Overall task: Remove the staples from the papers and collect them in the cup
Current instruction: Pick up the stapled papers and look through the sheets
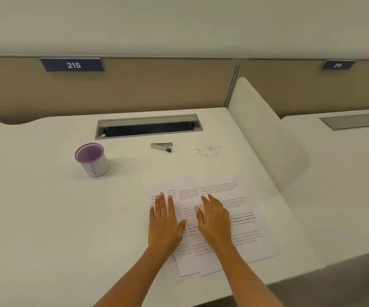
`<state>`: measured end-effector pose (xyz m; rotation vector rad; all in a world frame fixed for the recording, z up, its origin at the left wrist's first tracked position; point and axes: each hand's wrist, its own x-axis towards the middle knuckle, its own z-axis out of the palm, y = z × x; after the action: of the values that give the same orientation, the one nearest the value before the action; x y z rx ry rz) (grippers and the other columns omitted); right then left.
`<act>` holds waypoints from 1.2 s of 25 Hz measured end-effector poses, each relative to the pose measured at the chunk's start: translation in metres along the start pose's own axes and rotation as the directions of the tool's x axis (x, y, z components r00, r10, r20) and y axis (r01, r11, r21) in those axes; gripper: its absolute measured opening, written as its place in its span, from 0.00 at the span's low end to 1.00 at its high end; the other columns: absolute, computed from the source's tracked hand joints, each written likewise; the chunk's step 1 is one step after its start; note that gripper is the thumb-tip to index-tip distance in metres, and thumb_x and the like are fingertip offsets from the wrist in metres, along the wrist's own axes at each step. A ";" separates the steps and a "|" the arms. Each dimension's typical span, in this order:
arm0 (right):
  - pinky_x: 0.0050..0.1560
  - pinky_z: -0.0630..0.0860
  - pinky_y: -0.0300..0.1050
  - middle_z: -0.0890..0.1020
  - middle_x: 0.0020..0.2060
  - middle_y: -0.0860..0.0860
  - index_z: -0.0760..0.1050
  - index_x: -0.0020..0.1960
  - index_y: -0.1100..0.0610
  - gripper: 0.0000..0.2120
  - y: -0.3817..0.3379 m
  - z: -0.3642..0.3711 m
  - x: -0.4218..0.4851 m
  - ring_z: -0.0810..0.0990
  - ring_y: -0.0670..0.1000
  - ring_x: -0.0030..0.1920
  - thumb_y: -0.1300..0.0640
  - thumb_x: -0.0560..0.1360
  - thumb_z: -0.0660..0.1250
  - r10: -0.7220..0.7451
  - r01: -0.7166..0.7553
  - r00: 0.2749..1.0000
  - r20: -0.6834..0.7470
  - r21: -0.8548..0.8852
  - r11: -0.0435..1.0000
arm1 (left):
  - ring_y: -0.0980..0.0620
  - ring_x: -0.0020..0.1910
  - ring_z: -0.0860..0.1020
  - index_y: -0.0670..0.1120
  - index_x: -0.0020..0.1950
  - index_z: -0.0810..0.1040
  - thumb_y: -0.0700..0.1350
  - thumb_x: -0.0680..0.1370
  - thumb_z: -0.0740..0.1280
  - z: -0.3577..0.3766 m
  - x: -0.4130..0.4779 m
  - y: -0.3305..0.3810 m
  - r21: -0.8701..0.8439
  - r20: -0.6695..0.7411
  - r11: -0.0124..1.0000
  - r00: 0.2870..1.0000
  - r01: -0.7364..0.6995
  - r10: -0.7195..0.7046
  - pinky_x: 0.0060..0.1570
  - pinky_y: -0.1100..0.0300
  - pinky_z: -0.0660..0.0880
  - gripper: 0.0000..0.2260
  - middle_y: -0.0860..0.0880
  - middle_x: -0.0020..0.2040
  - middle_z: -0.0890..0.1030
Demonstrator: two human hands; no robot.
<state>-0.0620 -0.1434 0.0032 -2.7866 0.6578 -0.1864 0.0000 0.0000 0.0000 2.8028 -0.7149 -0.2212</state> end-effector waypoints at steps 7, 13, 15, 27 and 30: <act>0.58 0.71 0.61 0.72 0.66 0.62 0.68 0.69 0.60 0.25 0.086 -0.037 0.025 0.69 0.62 0.65 0.46 0.78 0.61 0.396 -0.414 0.907 -0.145 -0.124 0.902 | 0.39 0.76 0.54 0.40 0.77 0.45 0.63 0.78 0.52 -0.008 0.006 -0.021 -0.054 -0.054 0.967 0.967 0.248 -0.250 0.73 0.46 0.55 0.37 0.38 0.77 0.53; 0.56 0.69 0.58 0.72 0.60 0.63 0.67 0.65 0.63 0.33 0.102 -0.038 0.031 0.68 0.63 0.61 0.37 0.76 0.57 0.615 -0.623 0.781 -0.103 -0.077 0.778 | 0.43 0.61 0.70 0.40 0.76 0.53 0.63 0.77 0.56 -0.014 0.008 -0.011 0.012 -0.065 0.938 0.937 0.346 -0.344 0.57 0.50 0.69 0.37 0.41 0.64 0.70; 0.54 0.70 0.57 0.73 0.58 0.62 0.70 0.62 0.64 0.33 0.095 -0.034 0.029 0.69 0.62 0.59 0.35 0.75 0.57 0.602 -0.613 0.789 -0.121 -0.091 0.785 | 0.42 0.60 0.70 0.40 0.75 0.53 0.63 0.76 0.56 -0.016 0.012 0.000 -0.032 -0.029 0.933 0.933 0.359 -0.360 0.57 0.50 0.69 0.37 0.40 0.64 0.71; 0.53 0.70 0.53 0.74 0.57 0.57 0.70 0.62 0.59 0.29 0.034 -0.014 0.018 0.70 0.58 0.58 0.36 0.73 0.62 0.470 -0.470 0.882 -0.040 0.005 0.883 | 0.39 0.63 0.71 0.40 0.71 0.58 0.54 0.76 0.65 -0.025 0.030 0.022 -0.462 0.246 0.709 0.845 0.532 -0.475 0.59 0.46 0.70 0.31 0.38 0.65 0.70; 0.53 0.71 0.54 0.74 0.57 0.58 0.71 0.62 0.61 0.31 0.049 -0.021 0.020 0.70 0.59 0.58 0.36 0.73 0.63 0.531 -0.531 0.846 -0.047 0.005 0.847 | 0.40 0.60 0.74 0.40 0.66 0.64 0.53 0.75 0.67 -0.024 0.034 0.016 -0.528 0.295 0.643 0.829 0.555 -0.475 0.58 0.45 0.73 0.26 0.41 0.61 0.75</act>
<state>-0.0687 -0.1997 0.0099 -2.4882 1.4098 -0.1316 0.0273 -0.0261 0.0242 2.2942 0.1743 -0.6180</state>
